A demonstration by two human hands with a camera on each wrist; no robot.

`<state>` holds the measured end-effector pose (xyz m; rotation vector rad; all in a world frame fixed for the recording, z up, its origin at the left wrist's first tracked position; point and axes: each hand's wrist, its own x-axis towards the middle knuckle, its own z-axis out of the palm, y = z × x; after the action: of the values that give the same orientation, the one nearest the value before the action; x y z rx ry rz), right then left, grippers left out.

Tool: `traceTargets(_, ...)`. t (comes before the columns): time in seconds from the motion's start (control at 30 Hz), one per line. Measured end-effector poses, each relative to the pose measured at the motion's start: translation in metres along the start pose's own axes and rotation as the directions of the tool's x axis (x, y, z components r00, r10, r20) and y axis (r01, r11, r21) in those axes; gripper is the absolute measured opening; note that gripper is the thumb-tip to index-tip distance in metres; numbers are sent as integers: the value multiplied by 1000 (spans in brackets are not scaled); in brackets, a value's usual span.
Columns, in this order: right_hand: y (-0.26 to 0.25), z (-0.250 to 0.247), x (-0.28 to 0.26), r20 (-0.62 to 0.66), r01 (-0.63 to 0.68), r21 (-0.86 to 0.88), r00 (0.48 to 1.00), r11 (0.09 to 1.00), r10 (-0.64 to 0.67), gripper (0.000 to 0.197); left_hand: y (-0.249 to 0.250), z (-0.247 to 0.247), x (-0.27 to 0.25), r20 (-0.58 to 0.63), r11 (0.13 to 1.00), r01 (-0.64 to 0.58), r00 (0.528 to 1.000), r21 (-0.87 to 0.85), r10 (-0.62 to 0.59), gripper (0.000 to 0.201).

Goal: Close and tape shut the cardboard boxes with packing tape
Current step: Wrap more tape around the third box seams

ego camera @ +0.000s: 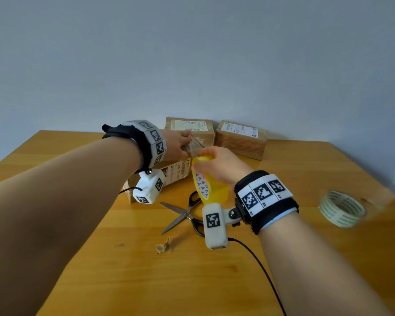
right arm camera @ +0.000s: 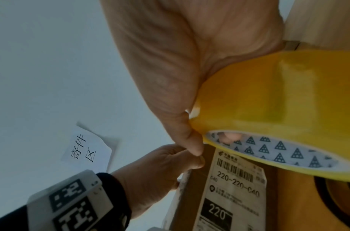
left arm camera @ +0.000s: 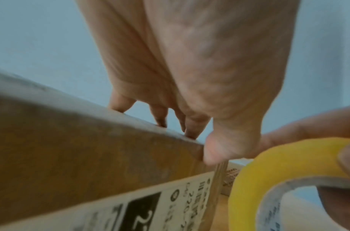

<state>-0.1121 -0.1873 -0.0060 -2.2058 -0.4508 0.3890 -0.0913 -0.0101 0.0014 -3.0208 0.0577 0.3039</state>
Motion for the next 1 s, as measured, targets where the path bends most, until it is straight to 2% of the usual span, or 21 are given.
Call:
traceTargets(0.17,-1,3,-1,10,7,89,1000,996,-8,66,1,3,-9,6,999,-28,1000,22,28,64)
traceTargets(0.27,2,6,2,-19,32,169,999,985,-29,73,0,2,-10,-11,998,-40,999,55,40,78)
traceTargets(0.33,4,8,5,-18,-17,251,1000,968,22,84,-1,0,-11,-42,998,-35,998,56,38,88)
traceTargets(0.4,8,12,8,26,-125,356,992,926,124,89,-1,0,-11,-35,999,-27,999,35,28,92)
traceTargets(0.47,11,15,11,79,-225,443,974,868,213,85,-5,3,-7,-27,1000,-27,999,-3,27,95)
traceTargets(0.53,9,14,11,108,-278,465,960,841,257,63,-10,8,-4,-20,998,-24,1000,-59,23,95)
traceTargets(0.6,4,12,9,154,-321,493,947,809,282,27,-13,9,-4,-29,994,-35,999,-106,32,92)
traceTargets(0.63,3,10,9,190,-340,526,940,779,282,22,-14,10,-4,-30,994,-39,999,-105,36,90)
traceTargets(0.7,1,11,9,262,-372,597,928,711,265,30,-13,13,-6,-22,992,-35,999,-121,32,88)
traceTargets(0.77,2,15,9,301,-387,620,920,682,249,37,-12,17,-9,-49,989,-19,999,-146,12,83)
traceTargets(0.83,6,20,8,315,-405,615,913,676,259,40,-11,17,-15,-207,979,35,975,-202,-78,69)
traceTargets(0.9,11,25,8,321,-416,615,908,670,269,42,-14,10,-25,-347,954,103,916,-281,-202,46)
traceTargets(0.93,13,26,8,327,-419,617,907,666,266,43,-15,6,-30,-334,931,116,912,-346,-238,34)
traceTargets(0.97,13,27,9,330,-419,617,906,666,264,43,-17,3,-33,-258,905,143,930,-401,-262,31)
traceTargets(1.0,13,28,9,330,-418,614,906,670,264,44,-17,3,-36,-148,869,181,950,-460,-276,40)
